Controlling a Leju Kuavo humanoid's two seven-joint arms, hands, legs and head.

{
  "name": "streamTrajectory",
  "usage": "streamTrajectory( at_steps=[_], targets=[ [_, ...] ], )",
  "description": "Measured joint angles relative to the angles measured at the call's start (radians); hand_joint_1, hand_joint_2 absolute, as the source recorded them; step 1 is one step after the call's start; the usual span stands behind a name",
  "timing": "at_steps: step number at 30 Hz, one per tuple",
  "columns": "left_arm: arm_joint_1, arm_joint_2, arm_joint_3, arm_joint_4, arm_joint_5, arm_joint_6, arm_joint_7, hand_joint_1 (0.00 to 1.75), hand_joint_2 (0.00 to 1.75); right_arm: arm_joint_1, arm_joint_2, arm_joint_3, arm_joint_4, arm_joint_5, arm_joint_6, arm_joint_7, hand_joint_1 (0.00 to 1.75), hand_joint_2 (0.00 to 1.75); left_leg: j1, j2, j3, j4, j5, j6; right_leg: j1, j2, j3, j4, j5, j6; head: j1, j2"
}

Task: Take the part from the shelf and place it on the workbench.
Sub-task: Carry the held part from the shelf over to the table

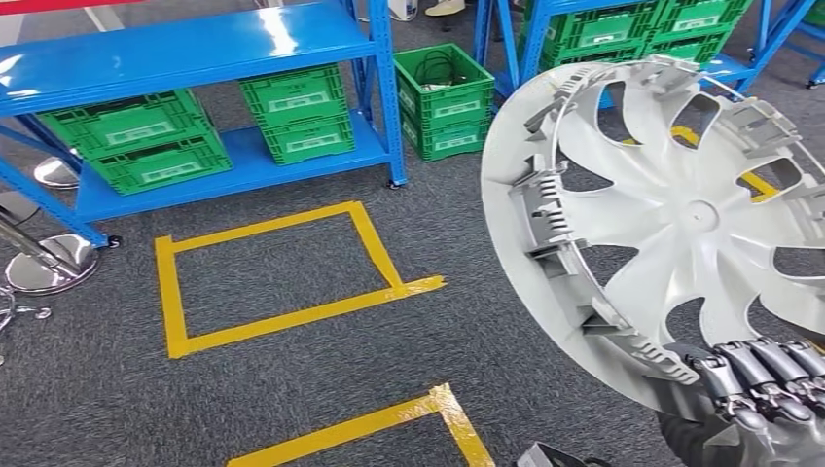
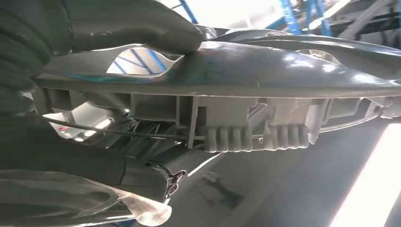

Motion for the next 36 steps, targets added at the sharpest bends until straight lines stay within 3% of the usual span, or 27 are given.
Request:
streamTrajectory(
  at_steps=[1,2,3,5,7,9,11,12,14,15,16,17,18,20,22,25,27,30,31,32,33,34,36],
  targets=[
    [0.005,-0.001,0.0,-0.009,0.001,-0.001,0.003,0.0,0.0,0.0,0.0,0.0,0.0,0.0,0.0,0.001,1.75,1.75,0.0,-0.002,-0.01,0.032,-0.005,0.0,0.0,0.01,-0.002,0.001,0.001,0.0,0.0,0.0],
    [0.01,-0.003,0.0,-0.018,0.004,-0.005,0.009,0.0,0.0,0.001,0.0,0.0,0.001,0.0,0.0,0.001,1.75,1.75,0.0,-0.004,-0.003,0.024,0.01,0.002,0.001,0.02,-0.003,0.003,0.002,0.0,0.0,0.0],
    [0.015,-0.004,0.0,-0.028,0.012,-0.011,0.019,0.0,0.0,0.001,0.0,0.001,0.001,0.0,0.0,0.002,1.75,1.75,0.0,-0.009,0.021,-0.02,0.042,0.006,0.001,0.032,-0.003,0.004,0.003,0.001,0.0,0.0],
    [0.026,-0.007,0.0,-0.052,0.049,-0.027,0.053,0.0,0.0,0.001,0.0,0.003,0.002,0.0,0.0,0.004,1.75,1.75,0.0,-0.042,0.09,-0.163,0.109,0.018,0.003,0.052,-0.004,0.006,0.005,0.005,-0.001,0.0],
    [0.041,-0.01,-0.002,-0.081,0.117,-0.037,0.101,0.0,0.0,-0.001,-0.002,0.007,0.003,0.0,0.0,0.008,1.75,1.75,-0.001,-0.07,0.126,-0.245,0.129,0.027,0.002,0.07,-0.011,0.008,0.01,0.015,-0.002,0.0],
    [0.064,-0.016,-0.015,-0.121,0.202,-0.037,0.157,0.0,0.0,-0.001,-0.004,0.011,0.005,0.0,0.0,0.013,1.75,1.75,-0.002,-0.063,0.128,-0.258,0.127,0.031,-0.002,0.088,-0.02,0.006,0.017,0.029,-0.003,0.0],
    [0.089,-0.023,-0.037,-0.165,0.262,-0.031,0.195,0.0,0.0,0.001,-0.008,0.015,0.007,0.0,0.0,0.017,1.75,1.75,0.001,-0.044,0.13,-0.27,0.137,0.038,-0.001,0.072,-0.035,0.019,0.006,0.039,-0.001,0.0],
    [0.101,-0.027,-0.048,-0.184,0.276,-0.026,0.202,0.0,0.0,0.0,-0.01,0.017,0.008,0.0,0.0,0.018,1.75,1.75,0.004,-0.033,0.129,-0.276,0.143,0.042,0.001,0.052,-0.052,0.049,-0.016,0.043,0.003,0.0],
    [0.124,-0.032,-0.075,-0.221,0.277,-0.012,0.202,0.0,0.0,-0.004,-0.015,0.02,0.009,0.0,0.0,0.018,1.75,1.75,0.005,-0.011,0.126,-0.28,0.146,0.045,0.002,0.012,-0.104,0.167,-0.084,0.049,0.01,0.0],
    [0.134,-0.034,-0.088,-0.237,0.266,-0.003,0.194,0.0,0.0,-0.004,-0.017,0.021,0.009,0.0,0.0,0.017,1.75,1.75,0.004,0.001,0.124,-0.279,0.147,0.045,0.001,0.004,-0.131,0.233,-0.113,0.052,0.011,0.0],
    [0.141,-0.035,-0.102,-0.249,0.246,0.008,0.18,0.0,0.0,-0.003,-0.018,0.021,0.009,0.0,0.0,0.016,1.75,1.75,0.003,0.013,0.123,-0.278,0.147,0.045,0.0,0.0,-0.146,0.275,-0.125,0.055,0.012,0.0],
    [0.144,-0.034,-0.114,-0.258,0.223,0.021,0.161,0.0,0.0,-0.001,-0.019,0.021,0.01,0.0,0.0,0.016,1.75,1.75,0.003,0.024,0.122,-0.278,0.146,0.045,-0.001,-0.003,-0.144,0.283,-0.12,0.058,0.012,0.0],
    [0.144,-0.034,-0.124,-0.261,0.201,0.033,0.14,0.0,0.0,0.0,-0.019,0.021,0.01,0.0,0.0,0.015,1.75,1.75,0.003,0.033,0.122,-0.277,0.146,0.044,-0.002,-0.009,-0.117,0.242,-0.096,0.059,0.012,0.0],
    [0.141,-0.033,-0.145,-0.265,0.166,0.053,0.105,0.0,0.0,0.002,-0.019,0.021,0.01,0.0,0.0,0.014,1.75,1.75,0.002,0.048,0.124,-0.272,0.142,0.038,-0.002,-0.037,-0.031,0.095,-0.041,0.059,0.012,0.0],
    [0.139,-0.032,-0.16,-0.267,0.149,0.063,0.087,0.0,0.0,0.003,-0.019,0.021,0.01,0.0,0.0,0.013,1.75,1.75,-0.002,0.058,0.126,-0.264,0.137,0.027,0.0,-0.055,0.022,0.005,-0.021,0.049,0.011,0.0],
    [0.136,-0.028,-0.179,-0.269,0.117,0.086,0.059,0.0,0.0,0.005,-0.019,0.021,0.009,0.0,0.0,0.011,1.75,1.75,-0.002,0.069,0.128,-0.259,0.134,0.013,0.002,-0.037,0.017,0.0,-0.019,0.029,0.009,0.0],
    [0.126,-0.023,-0.199,-0.262,0.067,0.12,0.015,0.0,0.0,0.007,-0.019,0.02,0.007,0.0,0.0,0.006,1.75,1.75,0.002,0.046,0.114,-0.222,0.1,0.003,-0.001,-0.024,0.014,-0.002,-0.014,0.017,0.006,0.0],
    [0.101,-0.009,-0.233,-0.229,-0.012,0.182,-0.054,0.0,0.0,0.008,-0.018,0.018,0.005,0.0,0.0,-0.007,1.75,1.75,0.005,0.003,0.036,-0.033,-0.003,-0.005,0.0,-0.001,0.009,-0.002,-0.006,0.005,0.0,0.0],
    [0.093,-0.004,-0.245,-0.213,-0.033,0.204,-0.071,0.0,0.0,0.008,-0.017,0.017,0.004,0.0,0.0,-0.011,1.75,1.75,0.005,-0.001,0.014,0.02,-0.017,-0.005,0.002,0.009,0.008,-0.002,-0.005,0.004,0.0,0.0],
    [0.084,0.001,-0.258,-0.196,-0.051,0.223,-0.085,0.0,0.0,0.01,-0.015,0.016,0.004,0.0,0.0,-0.016,1.75,1.75,0.005,-0.003,0.007,0.036,-0.011,-0.002,0.003,0.02,0.007,-0.001,-0.004,0.003,-0.001,0.0],
    [0.075,0.006,-0.269,-0.179,-0.067,0.243,-0.098,0.0,0.0,0.011,-0.012,0.015,0.002,0.0,0.0,-0.019,1.75,1.75,0.005,-0.006,0.017,0.012,0.016,0.002,0.005,0.032,0.008,-0.001,-0.004,0.003,-0.001,0.0],
    [0.064,0.011,-0.281,-0.16,-0.079,0.261,-0.109,0.0,0.0,0.013,-0.009,0.013,0.0,0.0,0.0,-0.022,1.75,1.75,0.004,-0.015,0.041,-0.047,0.057,0.009,0.007,0.044,0.009,0.0,-0.004,0.003,-0.001,0.0],
    [0.042,0.021,-0.299,-0.125,-0.095,0.287,-0.123,0.0,0.0,0.015,-0.002,0.01,-0.005,0.0,0.0,-0.027,1.75,1.75,0.003,-0.059,0.094,-0.176,0.123,0.028,0.009,0.065,0.009,0.002,-0.003,0.006,0.0,0.0]
  ],
)
